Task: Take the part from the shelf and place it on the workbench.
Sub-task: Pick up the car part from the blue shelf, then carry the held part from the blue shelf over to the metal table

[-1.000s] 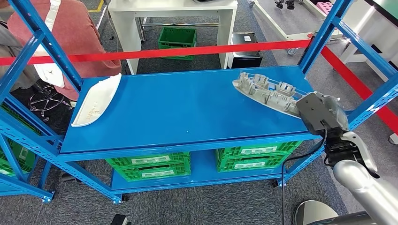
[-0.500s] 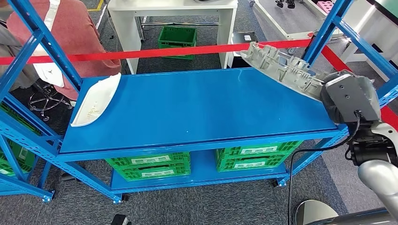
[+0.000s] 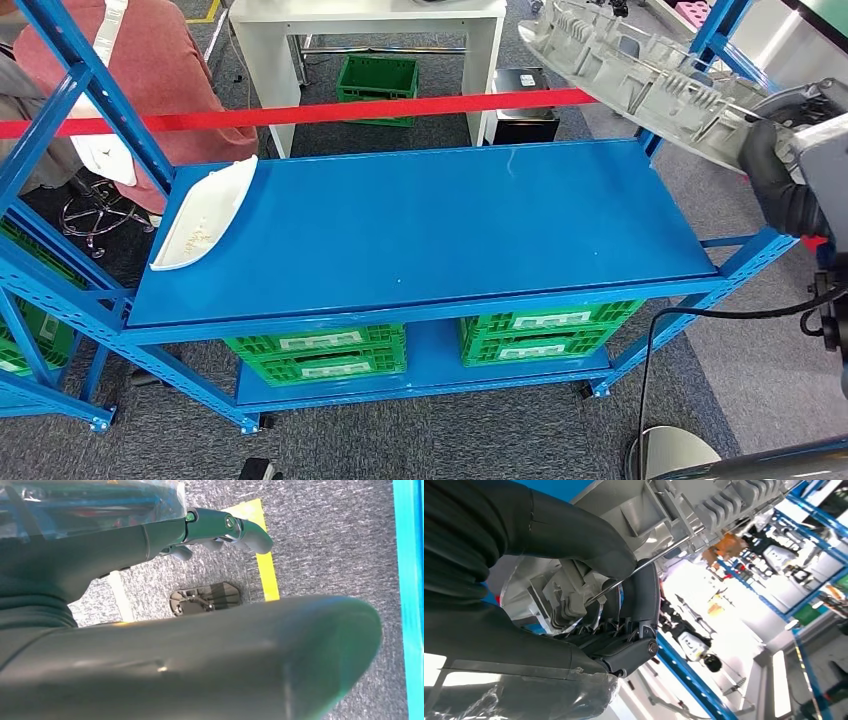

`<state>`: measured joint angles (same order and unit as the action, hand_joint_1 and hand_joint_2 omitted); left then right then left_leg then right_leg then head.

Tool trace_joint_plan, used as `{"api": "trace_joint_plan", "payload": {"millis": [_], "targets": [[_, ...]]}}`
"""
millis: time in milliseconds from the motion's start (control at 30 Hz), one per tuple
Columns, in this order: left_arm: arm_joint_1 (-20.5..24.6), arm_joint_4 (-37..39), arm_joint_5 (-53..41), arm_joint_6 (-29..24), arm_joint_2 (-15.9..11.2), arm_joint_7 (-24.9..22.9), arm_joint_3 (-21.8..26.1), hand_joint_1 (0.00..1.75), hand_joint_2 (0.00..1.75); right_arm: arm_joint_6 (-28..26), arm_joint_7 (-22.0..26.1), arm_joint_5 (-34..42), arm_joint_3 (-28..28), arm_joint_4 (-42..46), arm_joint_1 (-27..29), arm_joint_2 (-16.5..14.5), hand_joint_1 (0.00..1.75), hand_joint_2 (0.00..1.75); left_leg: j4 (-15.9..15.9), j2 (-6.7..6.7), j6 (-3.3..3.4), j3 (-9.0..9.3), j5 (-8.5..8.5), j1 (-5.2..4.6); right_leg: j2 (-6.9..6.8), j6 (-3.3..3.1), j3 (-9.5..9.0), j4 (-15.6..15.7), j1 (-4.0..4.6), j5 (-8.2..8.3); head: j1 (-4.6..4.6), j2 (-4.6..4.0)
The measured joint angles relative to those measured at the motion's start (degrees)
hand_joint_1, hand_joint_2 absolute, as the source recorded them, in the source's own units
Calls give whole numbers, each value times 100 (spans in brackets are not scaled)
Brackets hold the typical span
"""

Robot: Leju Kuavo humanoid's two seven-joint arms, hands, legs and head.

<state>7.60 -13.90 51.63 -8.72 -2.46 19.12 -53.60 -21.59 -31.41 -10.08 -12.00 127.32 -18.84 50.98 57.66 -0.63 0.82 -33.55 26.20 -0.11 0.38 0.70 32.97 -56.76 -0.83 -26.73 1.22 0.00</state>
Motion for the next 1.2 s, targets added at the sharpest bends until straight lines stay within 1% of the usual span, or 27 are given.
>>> {"api": "trace_joint_plan", "payload": {"millis": [200,400,533,600,667,867,933,1000,1067,1100,1133,1167,1200], "targets": [[3,0,45,-6,75,78,13,0,0,44,-54,124,67,297,-187,130,175,175,0,0,0,0,0,0,0,0,1,0,0,0,-1,0],[21,0,73,-98,167,91,74,0,0,35,-99,266,64,489,-412,193,175,175,0,0,0,0,0,0,0,0,1,0,0,0,-1,0],[28,0,134,-99,218,101,129,0,0,-220,-17,405,59,543,-451,194,175,175,0,0,0,-1,0,0,-1,0,1,0,0,0,0,0],[29,0,145,-117,236,110,140,0,0,-394,138,574,59,557,-419,193,175,175,-1,0,0,-1,0,0,0,0,1,0,0,0,-1,0],[29,0,167,-143,251,124,149,0,0,-525,393,822,59,564,-352,185,175,175,-1,0,0,-1,0,0,0,0,1,0,0,0,-1,0],[25,2,229,-199,272,153,183,0,0,-799,1350,1581,52,647,23,71,175,175,8,-1,17,-4,13,-18,-2,6,1,5,-17,1,-2,0],[21,2,240,-211,270,167,208,0,0,-879,1501,1604,52,671,135,20,175,175,11,-1,26,-3,18,-32,-2,12,1,5,-30,0,-2,0],[16,2,258,-219,270,182,236,0,0,-953,1555,1538,52,701,222,-39,175,175,15,-1,44,-3,24,-49,-2,30,0,6,-47,0,-3,0],[12,2,287,-226,270,195,258,0,0,-989,1611,1440,52,748,298,-93,175,175,4,0,75,1,22,-65,-1,61,-5,17,-63,4,-9,0],[11,2,301,-228,273,198,266,0,0,-996,1638,1379,53,776,339,-113,175,175,-34,3,99,19,4,-51,0,79,-12,24,-72,-5,-14,0],[10,2,314,-232,276,201,273,0,0,-1005,1660,1311,54,804,377,-129,175,175,-82,7,123,44,-18,-36,-2,94,-2,-9,-73,-43,-13,0],[10,2,324,-236,279,202,279,0,0,-1016,1676,1252,56,828,411,-143,175,175,-129,12,145,69,-40,-15,-3,107,55,-142,-73,-138,-3,0],[7,2,335,-238,285,203,284,0,0,-1028,1689,1201,56,847,447,-157,175,175,-163,17,159,90,-55,3,-5,118,171,-392,-76,-281,18,0]]}}
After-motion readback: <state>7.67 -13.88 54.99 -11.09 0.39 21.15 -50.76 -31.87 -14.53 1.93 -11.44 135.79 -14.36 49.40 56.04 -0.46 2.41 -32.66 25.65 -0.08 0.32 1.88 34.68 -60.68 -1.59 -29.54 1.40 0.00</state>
